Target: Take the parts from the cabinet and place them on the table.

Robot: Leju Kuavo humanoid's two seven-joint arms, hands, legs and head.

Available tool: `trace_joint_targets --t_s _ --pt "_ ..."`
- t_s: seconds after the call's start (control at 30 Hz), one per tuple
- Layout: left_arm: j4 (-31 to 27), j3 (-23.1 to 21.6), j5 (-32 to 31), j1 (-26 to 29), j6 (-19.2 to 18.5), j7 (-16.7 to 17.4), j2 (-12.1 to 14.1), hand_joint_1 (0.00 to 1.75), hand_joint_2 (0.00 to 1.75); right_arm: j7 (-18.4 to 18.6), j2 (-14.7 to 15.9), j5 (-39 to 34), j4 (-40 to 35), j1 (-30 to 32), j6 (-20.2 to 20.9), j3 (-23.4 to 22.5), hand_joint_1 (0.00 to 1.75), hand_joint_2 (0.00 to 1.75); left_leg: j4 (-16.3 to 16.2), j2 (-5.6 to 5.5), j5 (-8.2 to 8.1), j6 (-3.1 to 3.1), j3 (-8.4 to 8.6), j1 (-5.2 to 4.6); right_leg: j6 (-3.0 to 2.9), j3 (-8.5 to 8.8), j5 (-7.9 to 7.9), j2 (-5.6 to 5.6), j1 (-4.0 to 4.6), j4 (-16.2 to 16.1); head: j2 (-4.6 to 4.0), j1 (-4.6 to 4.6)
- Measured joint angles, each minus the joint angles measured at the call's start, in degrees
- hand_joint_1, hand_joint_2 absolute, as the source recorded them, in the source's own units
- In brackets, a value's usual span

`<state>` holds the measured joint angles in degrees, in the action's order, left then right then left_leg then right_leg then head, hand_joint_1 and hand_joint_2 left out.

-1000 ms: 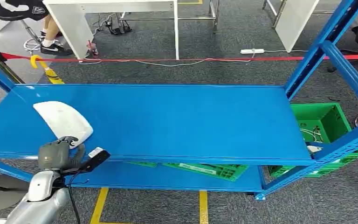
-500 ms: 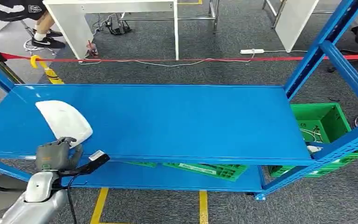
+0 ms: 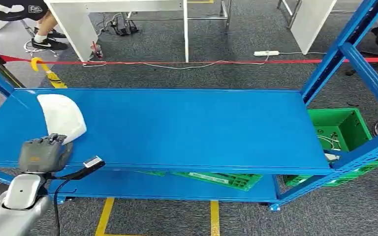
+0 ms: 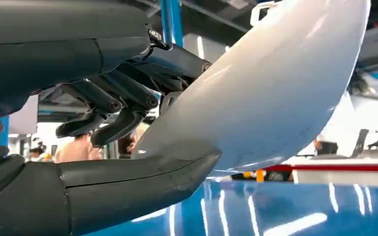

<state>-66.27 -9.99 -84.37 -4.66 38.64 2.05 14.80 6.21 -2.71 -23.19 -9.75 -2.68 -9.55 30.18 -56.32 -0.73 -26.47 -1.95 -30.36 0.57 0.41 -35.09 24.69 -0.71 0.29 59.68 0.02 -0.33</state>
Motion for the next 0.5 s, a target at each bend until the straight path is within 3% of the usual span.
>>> trace_joint_targets --t_s 0.5 --pt "-4.78 -2.91 -1.64 -1.70 -1.31 0.31 2.97 1.75 1.75 0.00 0.00 -0.20 0.00 -0.03 0.13 0.00 0.00 0.00 0.00 0.00 0.00 0.00 0.00 0.00 0.00 -0.01 0.00 -0.01 0.00 -0.01 0.00 0.00"
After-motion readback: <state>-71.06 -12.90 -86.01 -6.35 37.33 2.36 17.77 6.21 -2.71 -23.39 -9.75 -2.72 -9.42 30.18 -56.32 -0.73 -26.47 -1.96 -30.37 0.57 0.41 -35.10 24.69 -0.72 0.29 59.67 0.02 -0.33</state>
